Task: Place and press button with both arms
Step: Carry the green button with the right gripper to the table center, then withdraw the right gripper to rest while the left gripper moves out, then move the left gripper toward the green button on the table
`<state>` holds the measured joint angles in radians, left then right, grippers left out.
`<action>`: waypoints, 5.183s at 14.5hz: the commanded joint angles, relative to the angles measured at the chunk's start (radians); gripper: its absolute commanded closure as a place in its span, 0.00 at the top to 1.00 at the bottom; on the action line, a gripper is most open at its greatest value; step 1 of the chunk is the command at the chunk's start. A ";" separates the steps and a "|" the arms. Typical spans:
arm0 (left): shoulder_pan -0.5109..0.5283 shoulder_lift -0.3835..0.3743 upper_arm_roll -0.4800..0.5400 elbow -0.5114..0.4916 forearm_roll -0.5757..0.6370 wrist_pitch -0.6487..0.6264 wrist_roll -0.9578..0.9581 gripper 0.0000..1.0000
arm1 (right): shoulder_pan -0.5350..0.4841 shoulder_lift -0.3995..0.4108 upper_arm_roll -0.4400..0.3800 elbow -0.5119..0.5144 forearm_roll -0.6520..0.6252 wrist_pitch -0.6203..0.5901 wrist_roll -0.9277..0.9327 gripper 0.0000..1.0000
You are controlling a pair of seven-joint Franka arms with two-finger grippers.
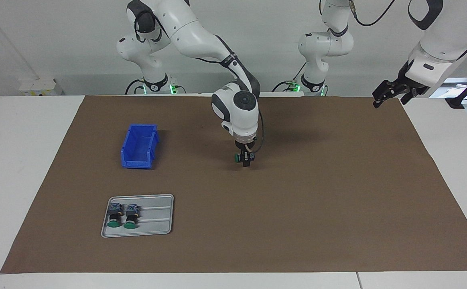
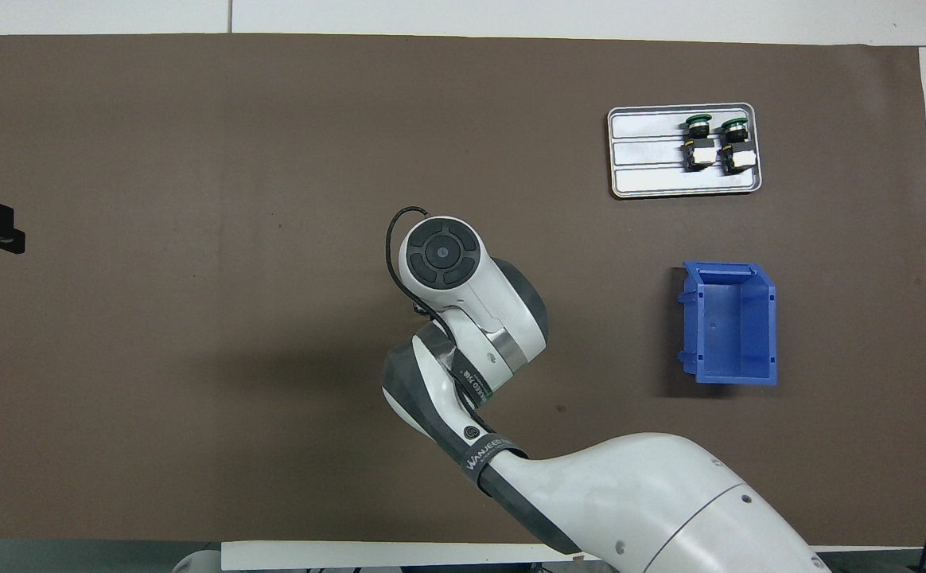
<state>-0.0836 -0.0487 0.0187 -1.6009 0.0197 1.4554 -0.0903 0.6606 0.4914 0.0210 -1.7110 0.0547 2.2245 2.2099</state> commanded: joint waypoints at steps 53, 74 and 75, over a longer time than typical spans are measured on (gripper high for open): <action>-0.686 0.429 -0.023 -0.221 -0.138 0.691 -2.102 1.00 | -0.684 -0.573 -0.056 0.021 -0.114 -0.767 -2.187 0.99; -0.694 0.489 -0.022 -0.214 -0.136 0.790 -2.221 0.60 | -0.684 -0.573 -0.056 0.021 -0.114 -0.769 -2.187 0.99; -0.694 0.489 -0.022 -0.211 -0.136 0.780 -2.221 0.51 | -0.684 -0.573 -0.056 0.021 -0.114 -0.767 -2.187 0.99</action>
<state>-0.7725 0.4331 -0.0124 -1.8243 -0.1199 2.2420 -2.3016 -0.0198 -0.0644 -0.0359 -1.6730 -0.0513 1.4518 0.0450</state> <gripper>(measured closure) 0.392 0.009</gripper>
